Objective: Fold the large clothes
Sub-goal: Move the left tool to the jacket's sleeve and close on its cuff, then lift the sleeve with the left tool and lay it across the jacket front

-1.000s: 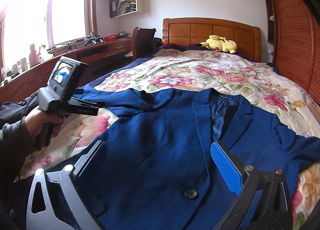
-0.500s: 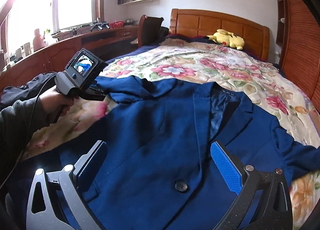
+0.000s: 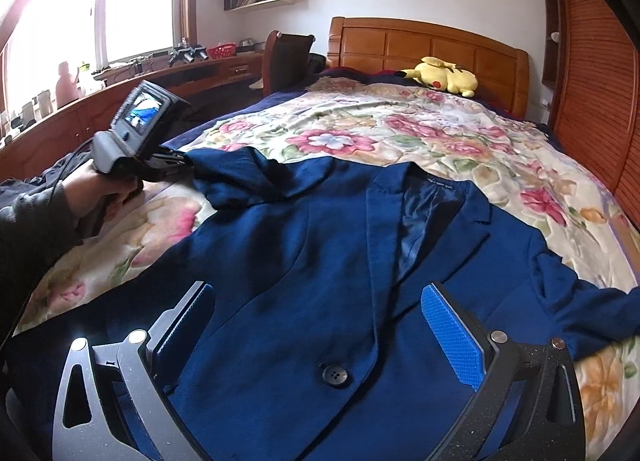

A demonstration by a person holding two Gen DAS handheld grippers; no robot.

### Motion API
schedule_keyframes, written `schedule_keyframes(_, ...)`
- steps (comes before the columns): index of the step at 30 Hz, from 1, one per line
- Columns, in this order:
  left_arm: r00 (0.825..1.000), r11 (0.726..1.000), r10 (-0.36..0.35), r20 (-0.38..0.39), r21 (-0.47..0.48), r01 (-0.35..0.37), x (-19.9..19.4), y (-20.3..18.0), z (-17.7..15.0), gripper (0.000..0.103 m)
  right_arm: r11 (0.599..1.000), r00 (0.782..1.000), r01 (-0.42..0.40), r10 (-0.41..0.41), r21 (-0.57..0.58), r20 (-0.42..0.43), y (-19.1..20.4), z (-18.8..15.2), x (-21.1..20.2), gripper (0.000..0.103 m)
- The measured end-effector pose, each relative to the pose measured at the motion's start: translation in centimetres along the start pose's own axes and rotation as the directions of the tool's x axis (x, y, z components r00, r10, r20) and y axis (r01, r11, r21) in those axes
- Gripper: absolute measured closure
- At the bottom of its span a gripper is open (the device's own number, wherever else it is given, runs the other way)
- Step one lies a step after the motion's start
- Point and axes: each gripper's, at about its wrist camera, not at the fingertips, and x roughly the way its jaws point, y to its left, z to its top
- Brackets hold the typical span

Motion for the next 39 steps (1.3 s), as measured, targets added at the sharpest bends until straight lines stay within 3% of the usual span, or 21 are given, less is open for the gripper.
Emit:
schedule_keyframes(7,0.985,0.989,-0.144,0.100,0.053,0.139,-7.0,-4.8,2.0,0.099,0.999,1.000,0.013,-0.013,0.030,0.016,-0.7,-0.2,-0.7,0.000)
schedule_keyframes(10,0.978,0.981,-0.175,0.114,0.103,0.164,-9.8,-7.7,1.6,0.099,1.000,1.000,0.005,-0.006,0.031,0.018,-0.1,-0.4,-0.7,0.000)
schedule_keyframes(18,0.971,0.969,-0.229,0.067,0.110,0.221,-10.9,-9.9,-2.1,0.090,1.000,1.000,-0.024,0.024,0.002,0.001,0.7,-0.8,-0.1,0.000)
schedule_keyframes(21,0.967,0.966,-0.249,0.053,0.091,0.243,-11.0,-9.4,-3.6,0.078,1.000,1.000,-0.027,0.027,-0.005,-0.003,0.6,-0.7,-0.1,0.000)
schedule_keyframes(23,0.964,0.964,-0.258,0.055,0.081,0.254,-11.3,-8.9,-4.4,0.065,1.000,1.000,-0.028,0.028,-0.005,-0.005,0.6,-0.6,-0.1,0.000)
schedule_keyframes(27,0.956,0.957,-0.289,0.058,0.055,0.286,-12.1,-7.3,-5.6,0.050,1.000,1.000,-0.028,0.028,-0.003,-0.005,0.5,-0.5,-0.2,0.000)
schedule_keyframes(29,0.958,0.961,-0.276,0.075,0.042,0.273,-12.3,-6.2,-5.9,0.024,1.000,1.000,-0.029,0.029,-0.002,-0.004,0.5,-0.4,-0.2,0.000)
schedule_keyframes(33,0.961,0.962,-0.269,0.069,-0.020,0.271,-10.9,-4.1,-5.8,0.022,0.999,0.999,-0.034,0.034,-0.011,-0.008,0.9,-0.6,-0.1,0.000)
schedule_keyframes(39,0.983,0.981,-0.183,-0.013,-0.072,0.182,-5.7,-1.3,-6.1,0.022,0.999,0.999,-0.033,0.033,-0.032,-0.019,1.3,-0.8,0.2,0.000)
